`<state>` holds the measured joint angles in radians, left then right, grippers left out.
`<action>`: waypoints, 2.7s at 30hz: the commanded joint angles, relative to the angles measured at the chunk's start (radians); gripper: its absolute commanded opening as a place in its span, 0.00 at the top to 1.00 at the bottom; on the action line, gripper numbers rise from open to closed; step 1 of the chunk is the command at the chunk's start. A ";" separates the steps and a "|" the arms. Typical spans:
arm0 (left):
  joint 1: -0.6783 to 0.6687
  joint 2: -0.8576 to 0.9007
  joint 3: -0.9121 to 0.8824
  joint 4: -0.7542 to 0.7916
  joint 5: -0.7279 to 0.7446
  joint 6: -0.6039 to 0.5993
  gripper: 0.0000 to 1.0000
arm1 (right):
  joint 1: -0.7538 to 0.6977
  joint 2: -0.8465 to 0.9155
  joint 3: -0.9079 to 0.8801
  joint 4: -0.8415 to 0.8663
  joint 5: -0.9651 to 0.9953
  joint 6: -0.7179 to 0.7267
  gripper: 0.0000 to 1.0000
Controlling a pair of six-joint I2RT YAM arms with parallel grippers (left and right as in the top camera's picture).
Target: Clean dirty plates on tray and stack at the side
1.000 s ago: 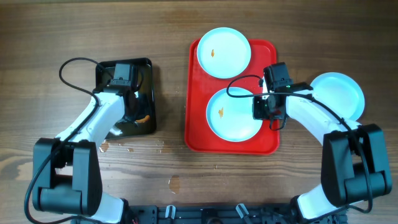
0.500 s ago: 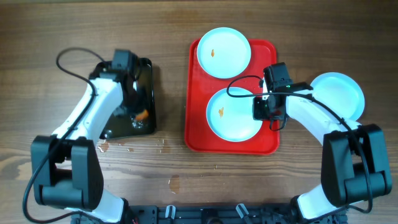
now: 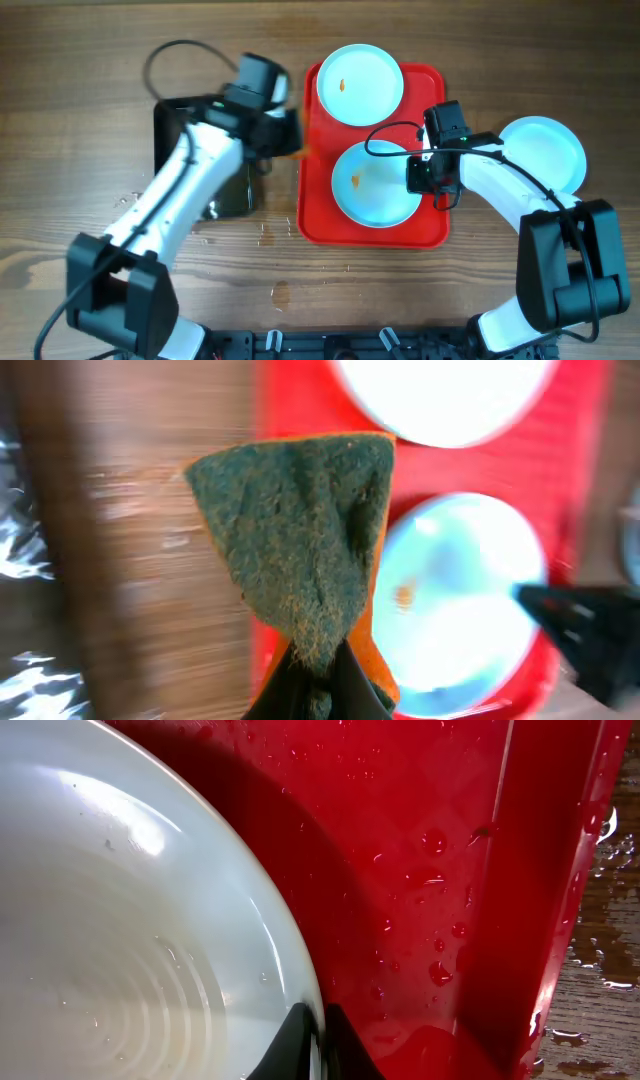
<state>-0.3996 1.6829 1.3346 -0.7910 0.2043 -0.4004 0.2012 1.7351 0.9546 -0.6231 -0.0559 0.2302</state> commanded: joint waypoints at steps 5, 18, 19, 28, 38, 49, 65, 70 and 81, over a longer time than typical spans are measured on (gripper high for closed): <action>-0.206 0.133 0.019 0.106 0.009 -0.035 0.96 | -0.002 0.034 -0.026 -0.021 0.032 0.007 0.94; -0.335 0.383 0.019 0.225 0.041 -0.056 0.96 | -0.001 0.034 -0.026 -0.021 0.028 0.010 0.96; -0.335 0.401 0.019 0.218 0.037 -0.054 0.96 | -0.001 0.034 -0.026 -0.021 0.028 0.016 0.96; -0.281 0.429 0.020 0.064 -0.168 -0.053 0.96 | -0.002 0.035 -0.028 -0.026 0.033 0.154 0.96; -0.211 0.428 0.063 -0.081 -0.330 -0.053 0.96 | -0.002 0.035 -0.028 -0.080 0.053 0.236 0.96; -0.156 0.373 0.298 -0.331 -0.317 -0.079 0.96 | -0.002 0.035 -0.027 -0.101 0.074 0.219 0.96; 0.195 0.132 0.274 -0.547 -0.392 -0.058 0.96 | -0.002 0.010 0.012 -0.093 -0.027 0.005 0.96; 0.288 0.132 0.132 -0.461 -0.385 -0.053 0.96 | 0.046 -0.179 0.105 -0.189 0.212 0.008 0.96; 0.346 0.132 0.025 -0.374 -0.351 -0.052 0.96 | 0.410 -0.380 0.106 -0.183 0.886 0.058 0.96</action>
<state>-0.0593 1.8175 1.3640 -1.1767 -0.1558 -0.4614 0.5209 1.3705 1.0496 -0.8085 0.5327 0.2680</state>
